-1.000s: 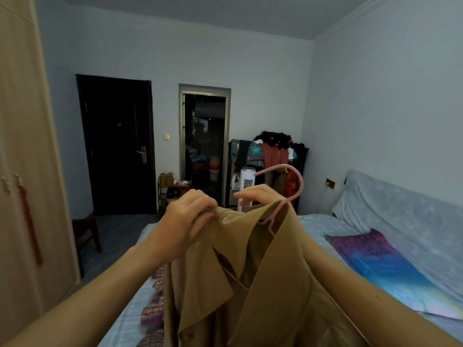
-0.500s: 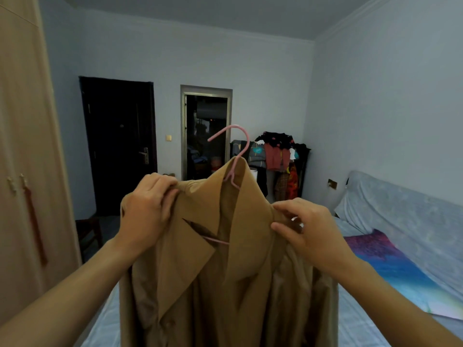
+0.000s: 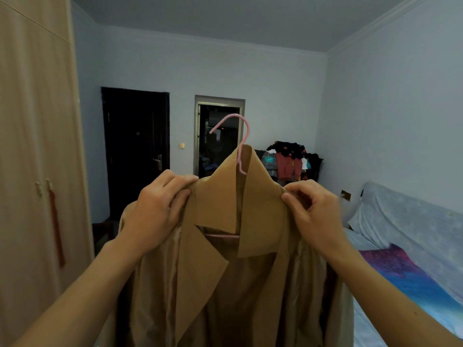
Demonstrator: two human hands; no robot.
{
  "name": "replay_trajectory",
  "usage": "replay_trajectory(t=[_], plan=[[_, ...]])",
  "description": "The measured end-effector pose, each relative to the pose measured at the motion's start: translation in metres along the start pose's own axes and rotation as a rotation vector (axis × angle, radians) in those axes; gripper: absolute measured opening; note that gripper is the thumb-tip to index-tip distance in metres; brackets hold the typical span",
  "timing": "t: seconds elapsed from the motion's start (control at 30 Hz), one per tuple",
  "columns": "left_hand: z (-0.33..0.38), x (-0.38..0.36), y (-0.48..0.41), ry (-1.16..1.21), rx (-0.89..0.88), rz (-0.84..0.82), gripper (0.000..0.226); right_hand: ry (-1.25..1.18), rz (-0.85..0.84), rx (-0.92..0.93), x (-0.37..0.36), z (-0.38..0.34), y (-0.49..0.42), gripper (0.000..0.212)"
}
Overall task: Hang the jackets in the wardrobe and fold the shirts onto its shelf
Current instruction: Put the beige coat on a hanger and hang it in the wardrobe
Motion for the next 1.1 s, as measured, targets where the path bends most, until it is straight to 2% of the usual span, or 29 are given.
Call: replay_trajectory(t=[0.17,0.3,0.57,0.9,1.1], plan=[[-0.003,0.007,0.02,0.062,0.061,0.005,0.035,0.016,-0.092,0.07,-0.014,-0.014,0.004,0.01],[0.0,0.014,0.033,0.093,0.097,0.02,0.033,0.018,-0.15,0.098,-0.026,-0.031,0.009,0.014],[0.012,0.026,0.048,0.011,0.133,0.051,0.025,-0.015,-0.159,0.142,-0.042,-0.073,0.015,0.014],[0.052,0.065,0.069,-0.165,0.196,-0.011,0.031,-0.188,-0.178,0.183,-0.048,-0.098,0.026,0.008],[0.095,0.106,0.098,-0.424,0.262,0.035,0.03,-0.408,-0.168,0.239,-0.055,-0.132,0.044,0.01]])
Point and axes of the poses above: each hand's wrist, its own y-axis away from the middle knuckle, its own x-axis out of the back of the hand, z = x × y, the point moved 9 cm from there along -y, towards the middle knuckle, and after that the axes turned 14 degrees about y, right-handed, at the moved point
